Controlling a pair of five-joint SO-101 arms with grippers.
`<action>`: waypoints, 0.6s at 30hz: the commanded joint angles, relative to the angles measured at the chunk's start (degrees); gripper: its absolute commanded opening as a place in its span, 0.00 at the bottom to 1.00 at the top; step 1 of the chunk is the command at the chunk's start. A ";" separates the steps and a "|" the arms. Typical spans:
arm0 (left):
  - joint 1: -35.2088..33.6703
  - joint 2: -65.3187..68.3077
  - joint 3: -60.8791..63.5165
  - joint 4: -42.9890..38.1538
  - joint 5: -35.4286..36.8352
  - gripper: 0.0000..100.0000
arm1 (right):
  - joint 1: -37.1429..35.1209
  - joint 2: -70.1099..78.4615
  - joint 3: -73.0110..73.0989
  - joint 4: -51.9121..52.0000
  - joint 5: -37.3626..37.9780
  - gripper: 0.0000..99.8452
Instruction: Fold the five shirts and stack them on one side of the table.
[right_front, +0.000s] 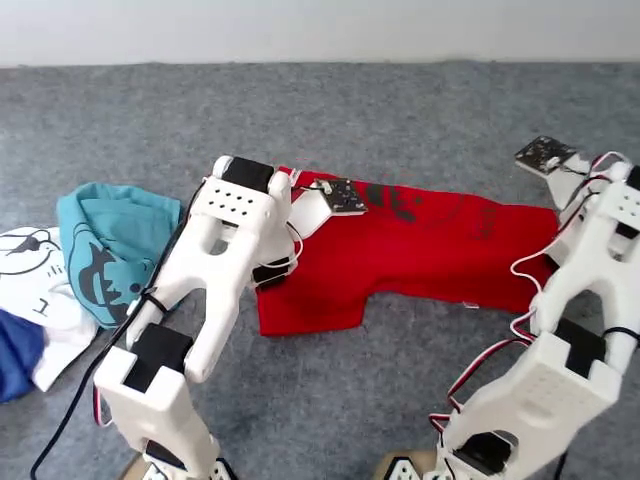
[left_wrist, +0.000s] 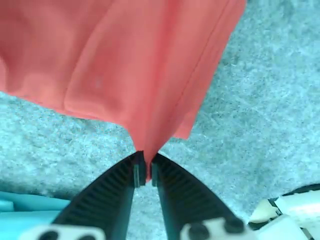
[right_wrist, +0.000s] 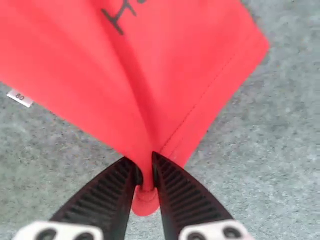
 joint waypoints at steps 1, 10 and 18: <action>-0.09 -2.73 1.63 1.58 -0.26 0.01 | 0.75 0.57 -2.46 -0.40 -0.62 0.01; -0.44 -3.16 7.87 1.58 -3.08 0.13 | 0.66 1.36 -2.73 1.71 -0.62 0.19; 0.26 -11.69 6.11 1.32 2.37 0.16 | 1.10 1.10 -5.89 4.62 -0.79 0.25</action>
